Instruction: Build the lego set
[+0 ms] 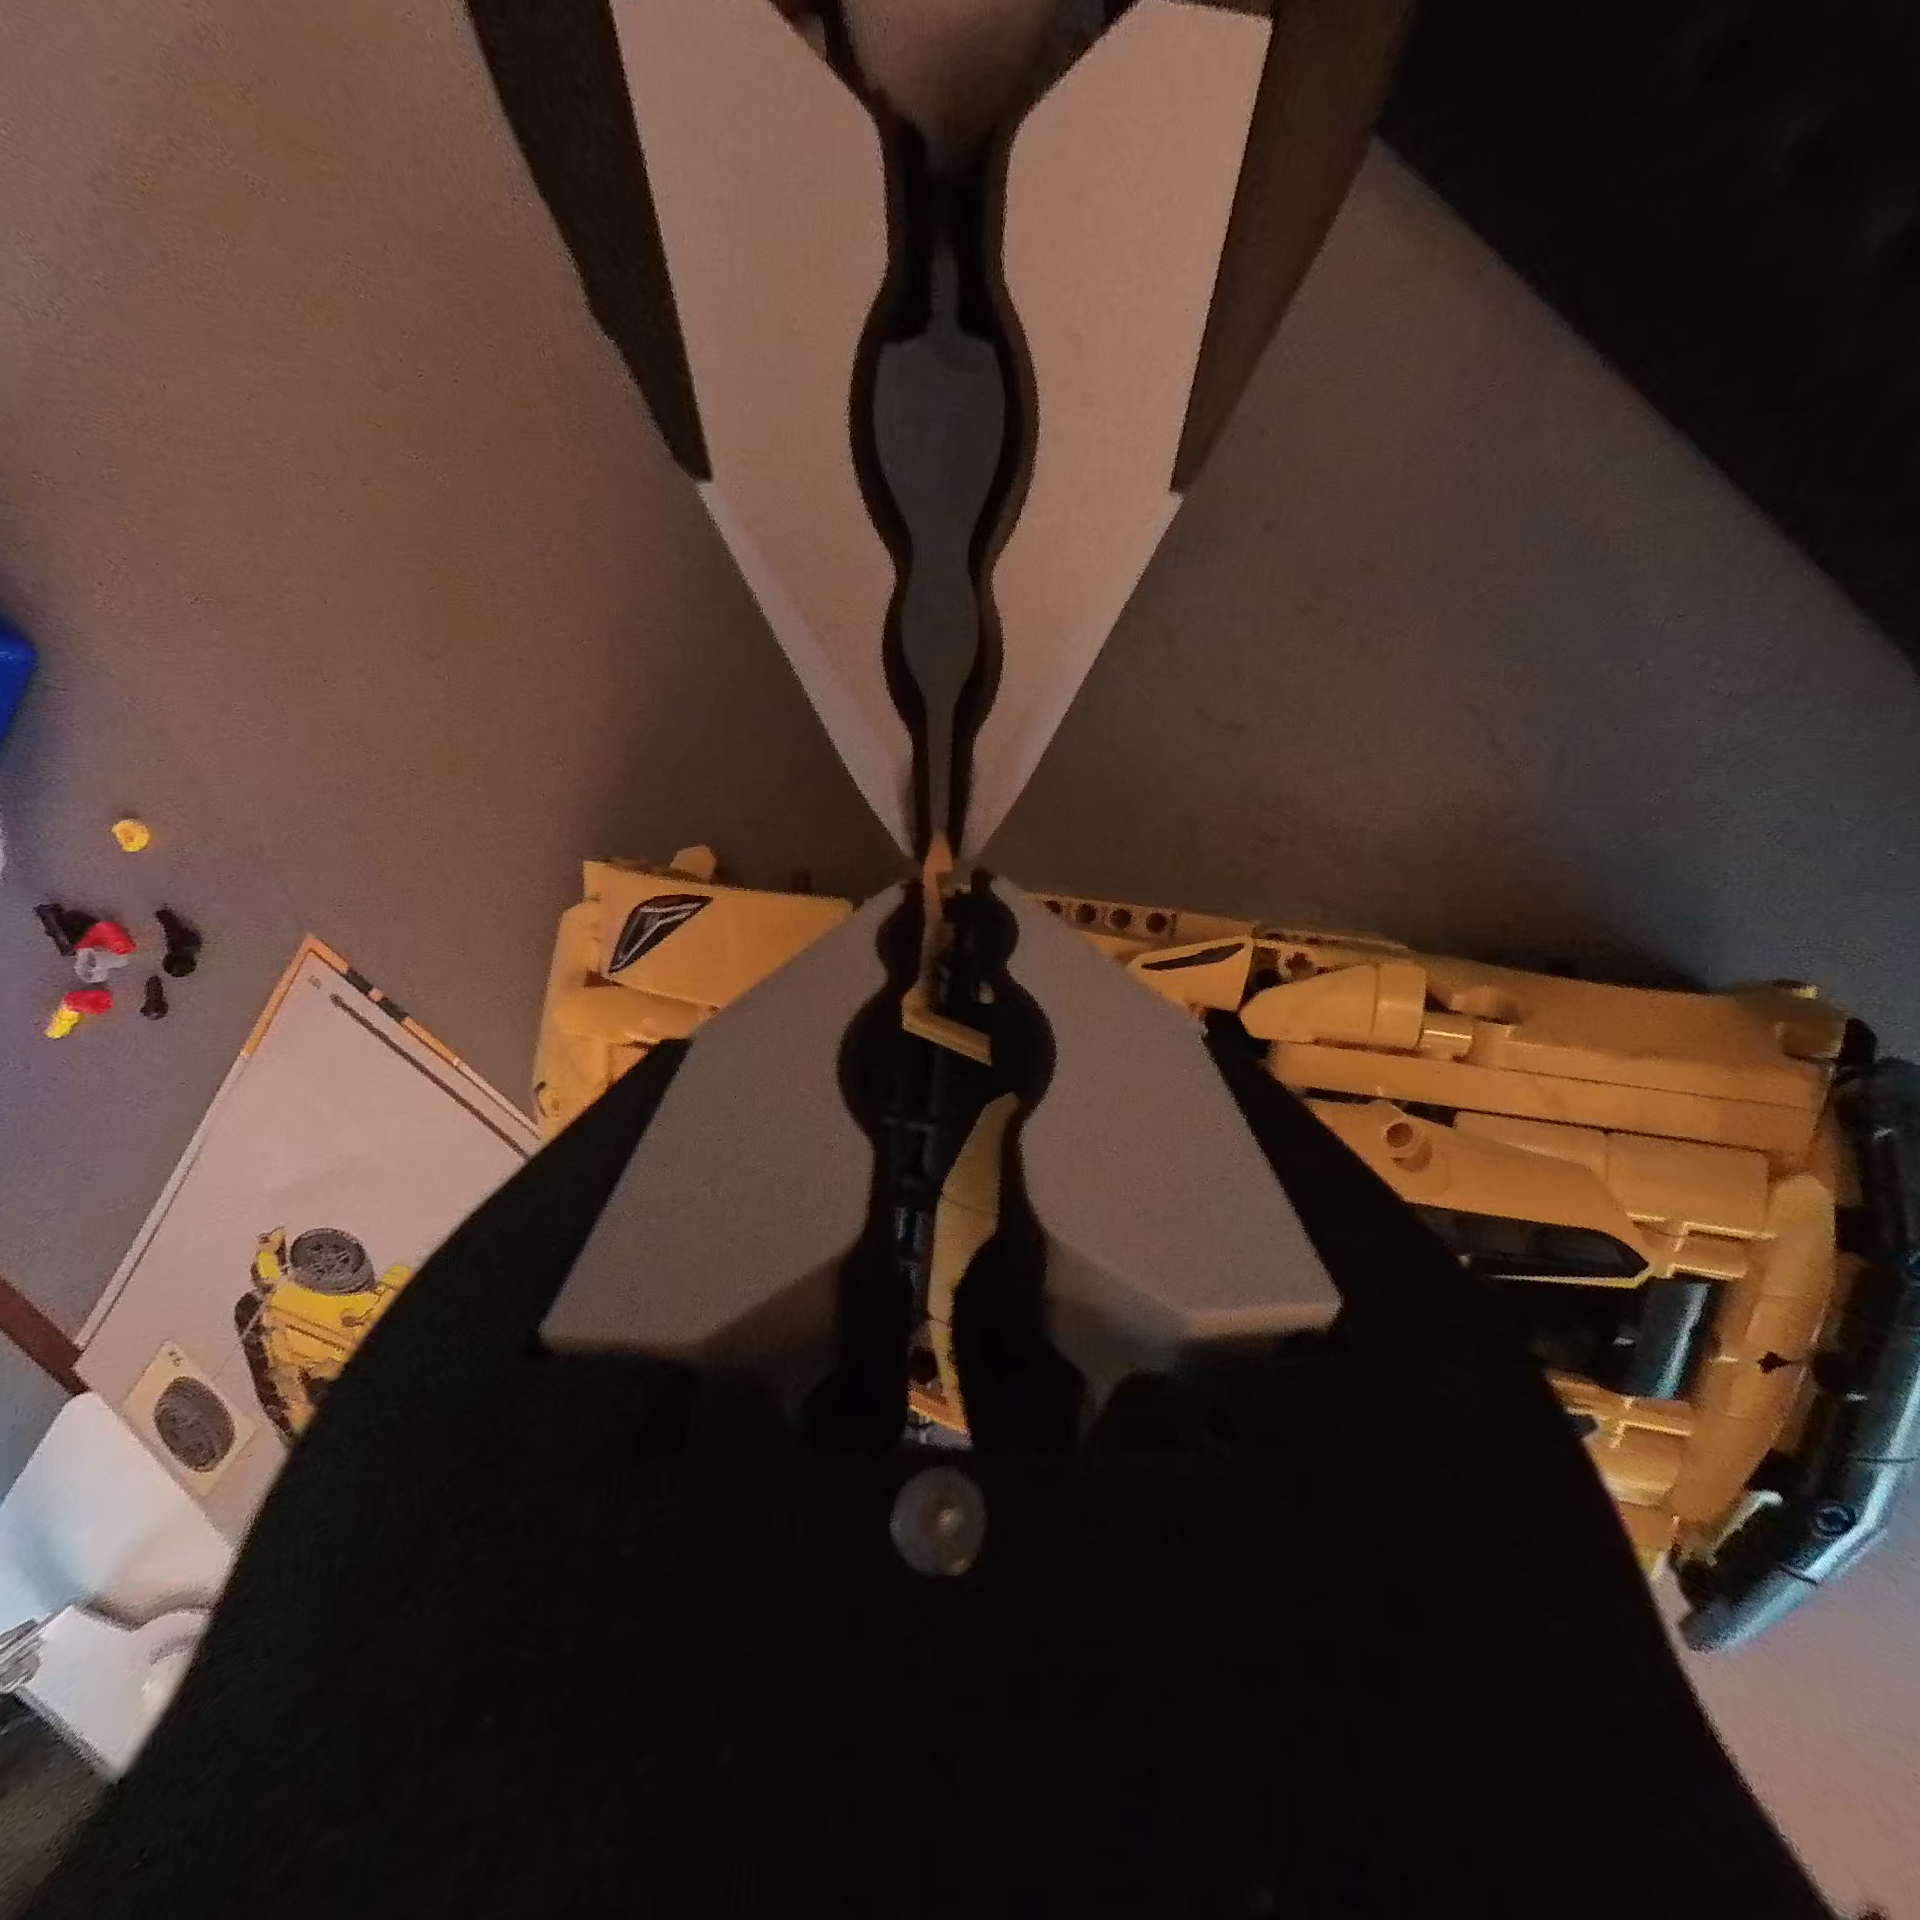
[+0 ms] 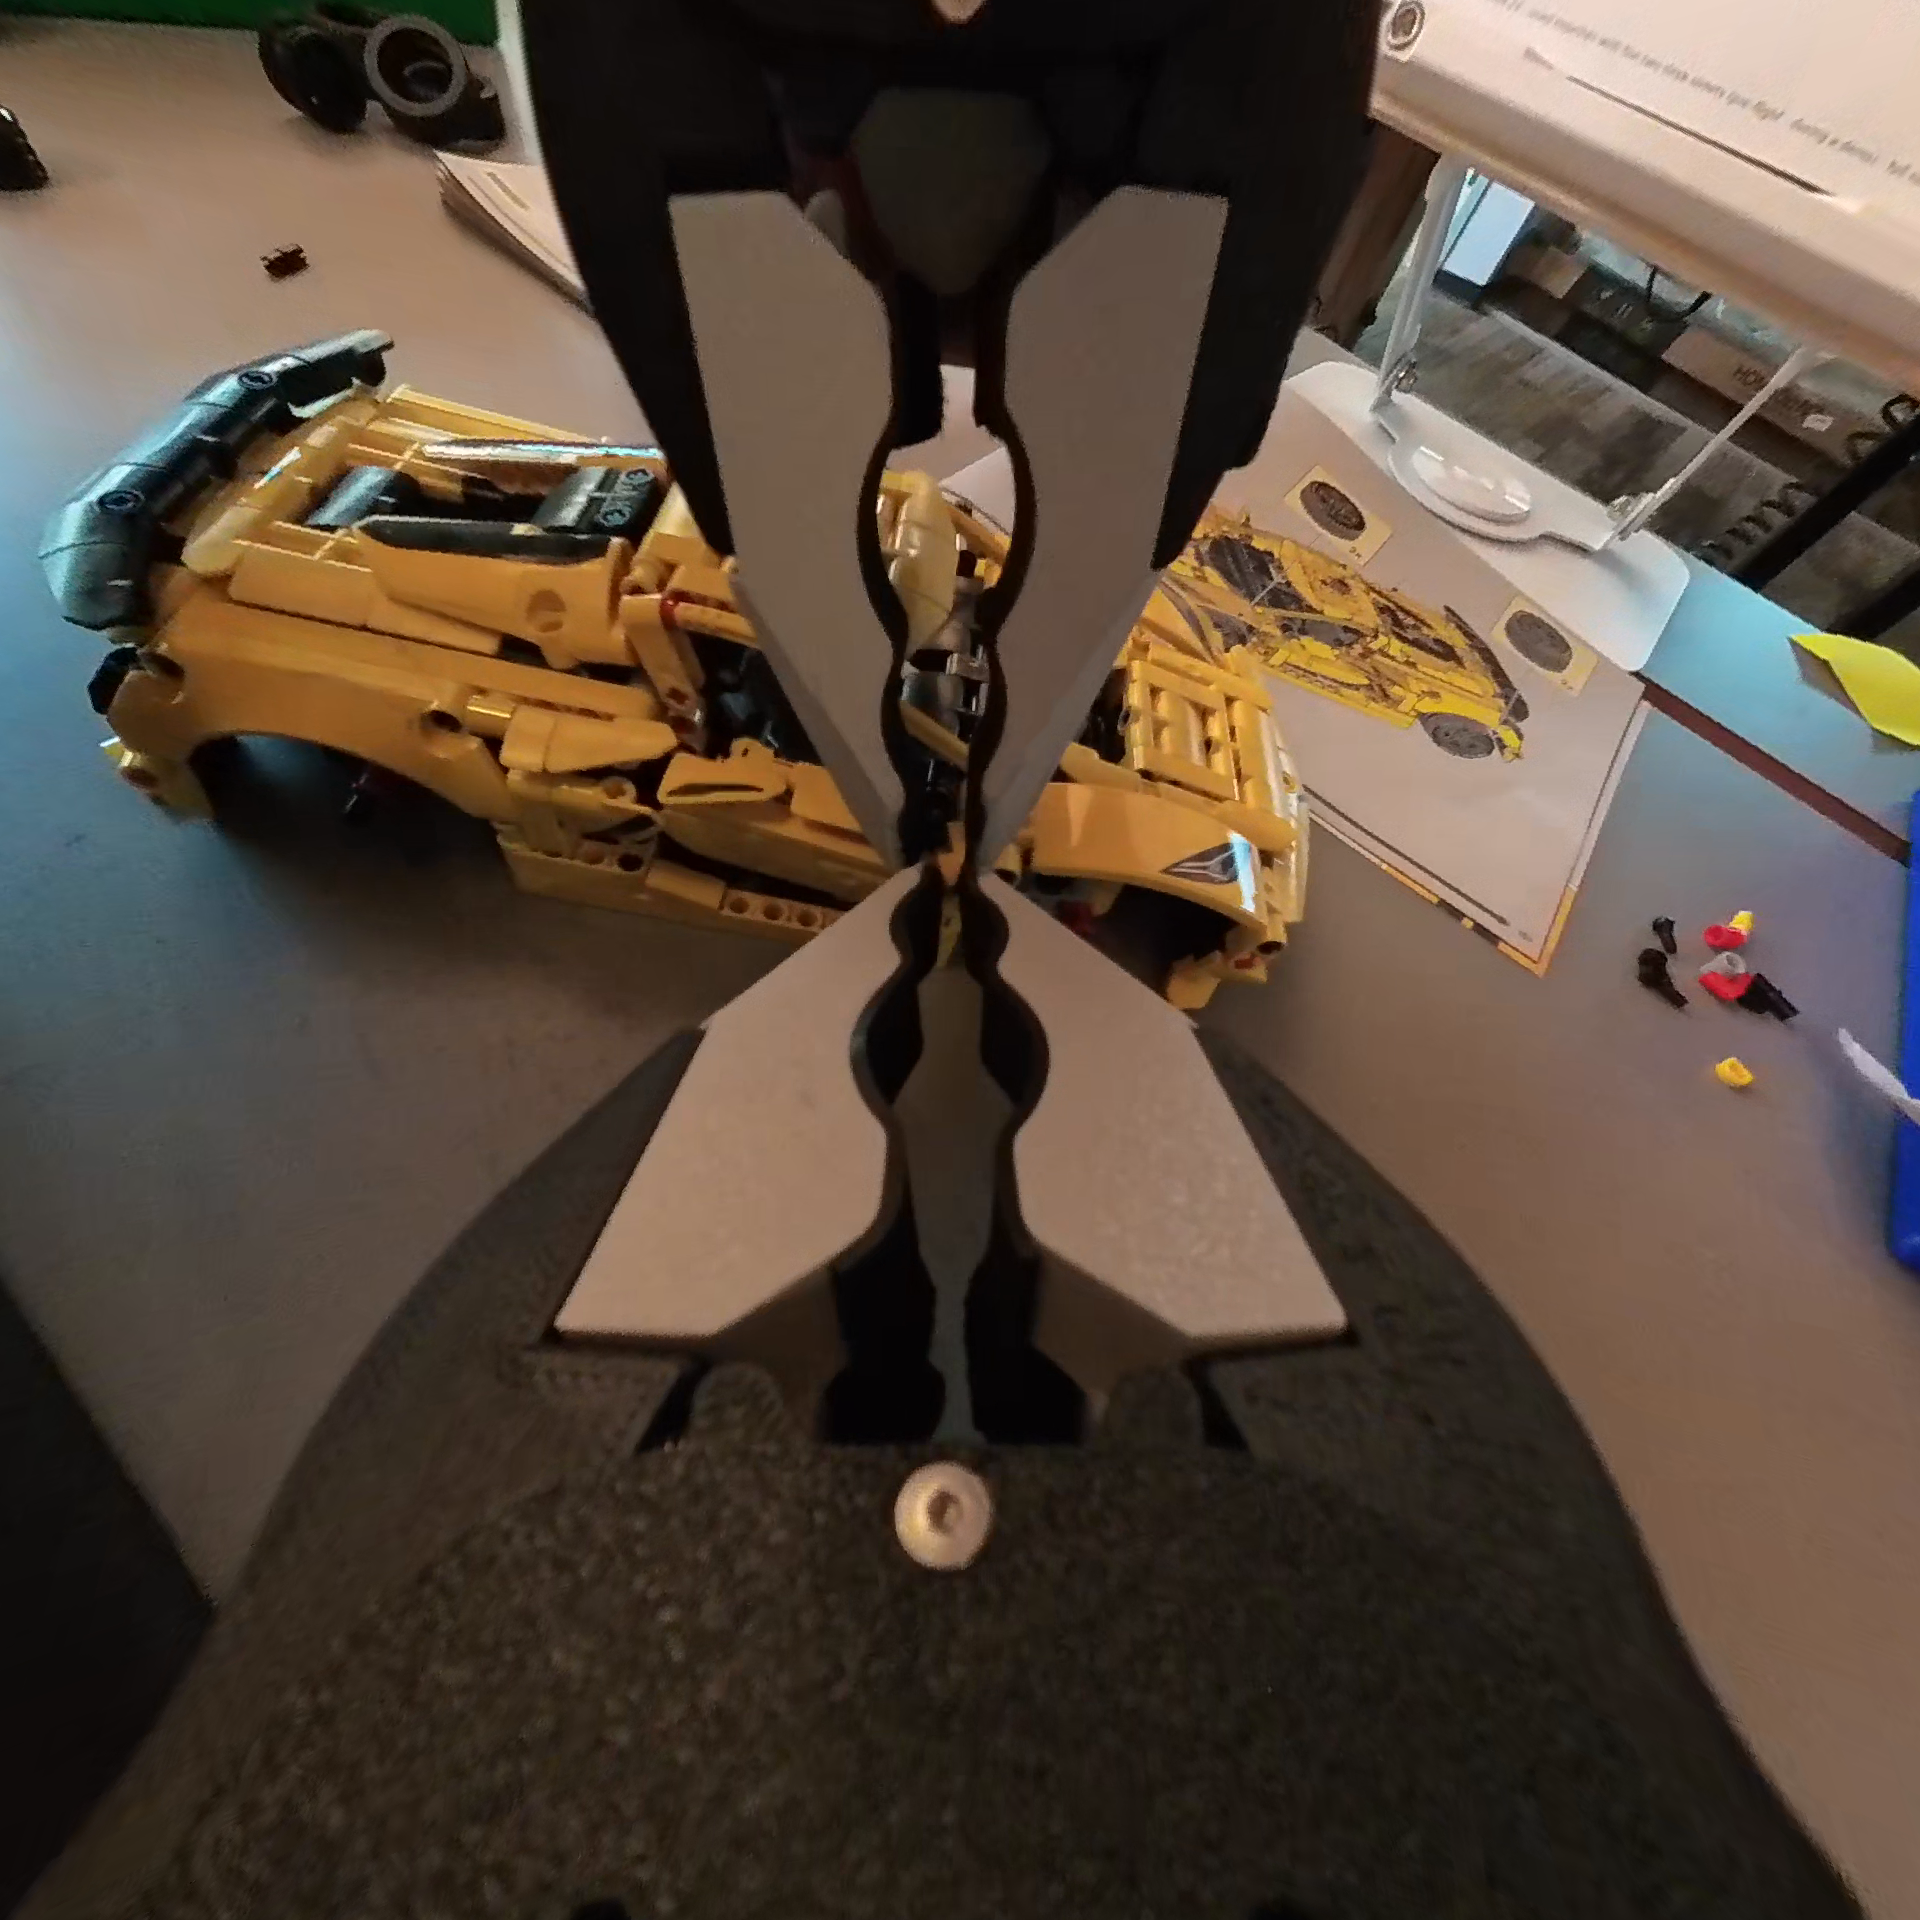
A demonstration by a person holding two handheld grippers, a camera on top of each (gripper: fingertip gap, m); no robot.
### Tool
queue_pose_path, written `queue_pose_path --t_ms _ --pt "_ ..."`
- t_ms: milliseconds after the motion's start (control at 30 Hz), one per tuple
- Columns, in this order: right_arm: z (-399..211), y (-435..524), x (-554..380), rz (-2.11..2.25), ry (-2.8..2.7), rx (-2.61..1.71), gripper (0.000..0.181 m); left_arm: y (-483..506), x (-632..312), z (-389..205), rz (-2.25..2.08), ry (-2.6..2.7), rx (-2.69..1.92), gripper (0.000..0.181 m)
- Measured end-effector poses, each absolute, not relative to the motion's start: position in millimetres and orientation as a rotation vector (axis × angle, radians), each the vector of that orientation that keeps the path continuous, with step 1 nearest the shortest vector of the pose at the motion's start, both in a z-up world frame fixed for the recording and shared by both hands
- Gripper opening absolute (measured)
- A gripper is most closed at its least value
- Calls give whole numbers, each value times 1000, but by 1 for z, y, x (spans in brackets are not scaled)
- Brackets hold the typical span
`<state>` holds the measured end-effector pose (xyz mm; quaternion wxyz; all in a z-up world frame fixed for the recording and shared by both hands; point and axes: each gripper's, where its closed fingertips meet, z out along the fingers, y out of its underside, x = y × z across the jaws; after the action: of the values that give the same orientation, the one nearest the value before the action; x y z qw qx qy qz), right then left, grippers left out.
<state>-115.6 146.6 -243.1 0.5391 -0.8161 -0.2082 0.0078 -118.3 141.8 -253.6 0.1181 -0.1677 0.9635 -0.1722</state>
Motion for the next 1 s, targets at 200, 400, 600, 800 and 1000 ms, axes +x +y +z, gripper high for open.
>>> queue_pose_path --t_ms 200,400,600,800,1000 --pt "-243 147 -115 65 -454 -1951 3 144 -121 -253 -508 2804 -526 13" --pt "-247 147 -115 37 -469 -1964 3 144 -121 -253 -502 2807 -514 13" --pt "-246 147 -118 27 -497 -1950 3 143 -121 -253 -492 2800 -488 13" --pt "-246 146 -119 30 -500 -1944 3 142 -122 -254 -456 2804 -414 9" --pt "-246 144 -119 18 -487 -1938 3 141 -122 -253 -499 2822 -424 7"
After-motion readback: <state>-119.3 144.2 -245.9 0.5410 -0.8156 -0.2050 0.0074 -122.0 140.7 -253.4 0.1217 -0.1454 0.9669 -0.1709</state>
